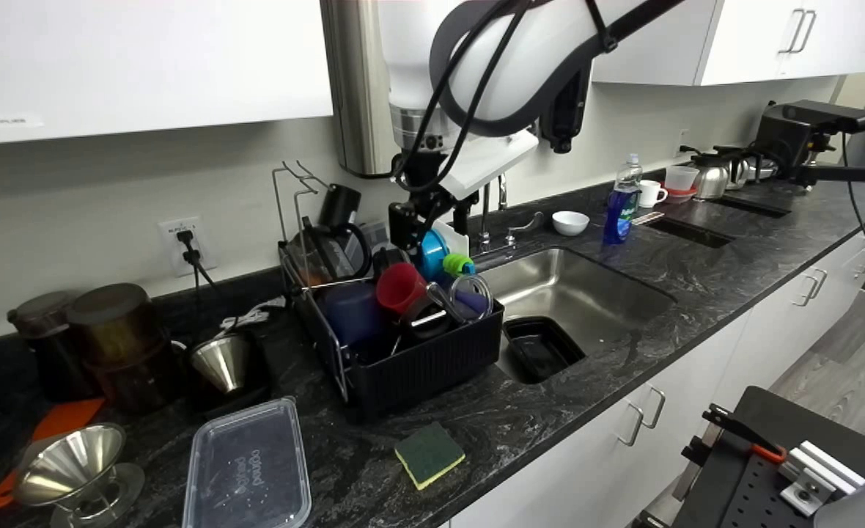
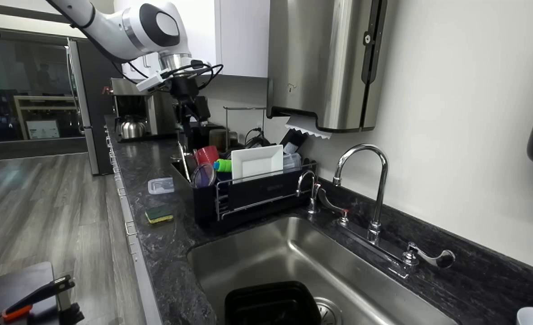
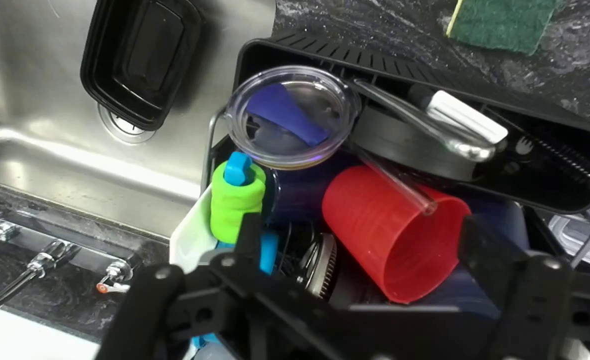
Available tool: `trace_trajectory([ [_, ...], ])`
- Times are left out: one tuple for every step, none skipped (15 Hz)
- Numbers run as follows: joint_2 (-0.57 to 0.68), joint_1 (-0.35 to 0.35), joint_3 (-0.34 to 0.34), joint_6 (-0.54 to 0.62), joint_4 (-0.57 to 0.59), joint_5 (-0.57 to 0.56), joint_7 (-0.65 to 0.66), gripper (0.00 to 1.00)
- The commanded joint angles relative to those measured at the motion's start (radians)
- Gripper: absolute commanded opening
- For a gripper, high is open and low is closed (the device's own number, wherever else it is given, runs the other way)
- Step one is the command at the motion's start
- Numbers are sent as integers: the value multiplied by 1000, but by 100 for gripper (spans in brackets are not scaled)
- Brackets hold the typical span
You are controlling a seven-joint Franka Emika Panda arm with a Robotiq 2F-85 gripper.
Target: Take the pink cup from the dish rack and place it in the sink
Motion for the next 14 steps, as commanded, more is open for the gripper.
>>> trace_trajectory([
  [21,18,-4,34,4,-76,86,100],
  [26,22,-5,38,4,-89,104,100],
  [33,27,-6,41,6,-103,122,100],
  [38,29,-6,44,6,-112,135,100],
  [44,32,-7,47,8,-122,149,100],
  [50,35,-8,52,8,-129,157,100],
  [58,37,-9,58,8,-137,166,100],
  [64,38,-11,64,8,-146,172,100],
  [74,39,-13,68,12,-155,178,100],
  [81,39,-15,71,14,-161,180,100],
  [88,41,-17,75,15,-170,184,100],
  [93,41,-20,82,15,-179,187,100],
  [99,43,-23,90,16,-192,189,100],
  [104,43,-26,101,15,-202,192,100],
])
